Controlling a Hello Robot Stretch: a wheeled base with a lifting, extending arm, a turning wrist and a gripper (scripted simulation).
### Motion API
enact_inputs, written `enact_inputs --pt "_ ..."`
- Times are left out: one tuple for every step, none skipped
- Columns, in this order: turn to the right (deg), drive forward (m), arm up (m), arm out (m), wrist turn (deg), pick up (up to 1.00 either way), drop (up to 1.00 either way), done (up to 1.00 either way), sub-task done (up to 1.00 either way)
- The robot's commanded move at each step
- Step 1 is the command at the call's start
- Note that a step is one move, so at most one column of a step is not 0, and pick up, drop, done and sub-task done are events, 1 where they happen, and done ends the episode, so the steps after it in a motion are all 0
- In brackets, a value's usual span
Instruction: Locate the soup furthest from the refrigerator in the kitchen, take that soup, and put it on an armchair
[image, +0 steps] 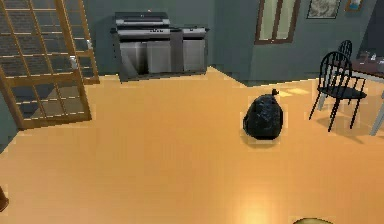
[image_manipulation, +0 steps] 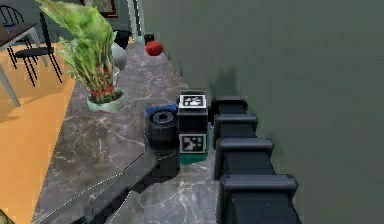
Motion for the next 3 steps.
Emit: enact_inputs --pt "0.0 0.00 0.00 0.00 -9.0 0.00 0.00 0.00 0.00" --pt "0.0 0.00 0.00 -0.10 0.0 0.00 0.00 0.00 0.00" --pt "-45.0 0.00 0.00 0.00 0.0 0.00 0.00 0.00 0.00"
